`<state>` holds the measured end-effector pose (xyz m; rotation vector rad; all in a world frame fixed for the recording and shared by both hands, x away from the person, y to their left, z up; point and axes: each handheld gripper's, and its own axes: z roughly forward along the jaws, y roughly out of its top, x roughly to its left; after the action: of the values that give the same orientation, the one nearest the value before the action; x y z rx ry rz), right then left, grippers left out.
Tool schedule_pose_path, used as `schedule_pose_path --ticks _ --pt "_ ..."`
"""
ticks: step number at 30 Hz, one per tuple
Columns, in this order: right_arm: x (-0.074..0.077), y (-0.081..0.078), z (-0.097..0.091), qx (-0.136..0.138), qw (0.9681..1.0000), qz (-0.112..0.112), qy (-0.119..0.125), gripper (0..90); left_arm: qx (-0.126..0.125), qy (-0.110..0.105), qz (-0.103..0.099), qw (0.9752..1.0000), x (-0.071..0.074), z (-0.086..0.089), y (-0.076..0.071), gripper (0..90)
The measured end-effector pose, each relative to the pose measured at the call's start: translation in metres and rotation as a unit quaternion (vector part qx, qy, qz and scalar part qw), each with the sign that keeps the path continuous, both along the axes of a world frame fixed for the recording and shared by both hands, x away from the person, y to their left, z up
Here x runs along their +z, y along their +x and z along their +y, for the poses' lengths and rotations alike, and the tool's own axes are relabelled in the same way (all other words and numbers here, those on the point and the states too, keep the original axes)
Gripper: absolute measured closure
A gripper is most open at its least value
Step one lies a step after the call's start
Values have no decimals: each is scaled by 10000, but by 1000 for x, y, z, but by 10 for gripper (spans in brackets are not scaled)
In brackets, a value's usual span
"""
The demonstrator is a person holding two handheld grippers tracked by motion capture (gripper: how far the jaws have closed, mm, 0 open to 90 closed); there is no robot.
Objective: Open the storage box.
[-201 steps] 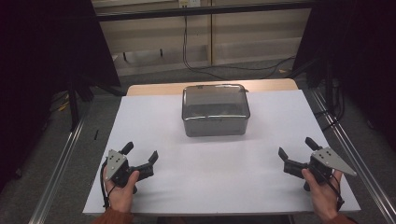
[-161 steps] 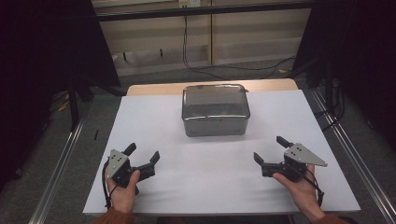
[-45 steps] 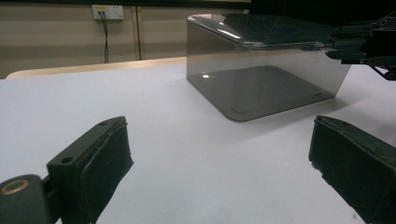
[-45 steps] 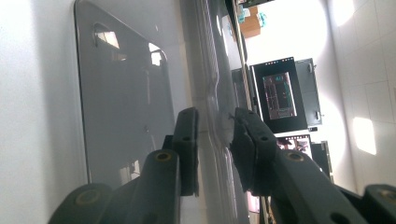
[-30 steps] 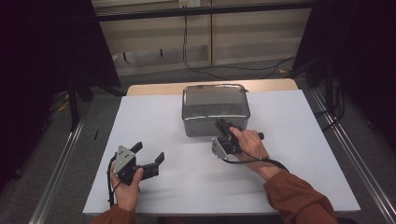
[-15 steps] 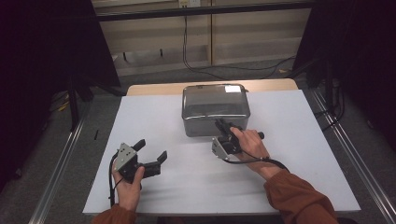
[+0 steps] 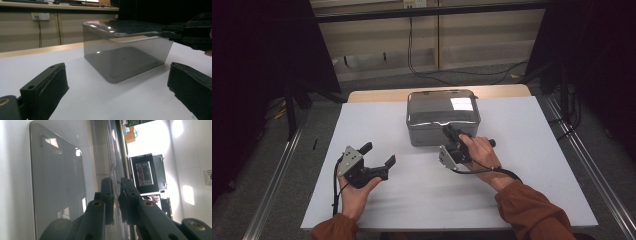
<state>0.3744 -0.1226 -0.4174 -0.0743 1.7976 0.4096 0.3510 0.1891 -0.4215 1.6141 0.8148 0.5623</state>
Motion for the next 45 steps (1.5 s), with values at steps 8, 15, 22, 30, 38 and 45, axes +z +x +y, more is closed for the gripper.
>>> schedule_pose_path --ticks 8,15,22,30,38,45 --pt "2 0 -1 8 10000 26 40 816 -33 184 -70 9998 3 -9 11 27" --pt "4 1 -1 -3 10000 -8 82 816 -132 400 -228 9989 8 -18 20 26" --pt "9 1 -1 9 9999 -72 131 818 -173 419 -221 9987 6 -26 29 27" --pt "14 2 -1 -3 9998 -102 189 818 -76 390 -247 9989 8 -31 42 36" --pt "16 2 -1 -2 9995 -197 237 822 -115 302 -329 9989 16 -44 61 54" --pt "20 3 2 -13 9996 -225 161 824 -208 497 -304 9981 15 -54 75 55"
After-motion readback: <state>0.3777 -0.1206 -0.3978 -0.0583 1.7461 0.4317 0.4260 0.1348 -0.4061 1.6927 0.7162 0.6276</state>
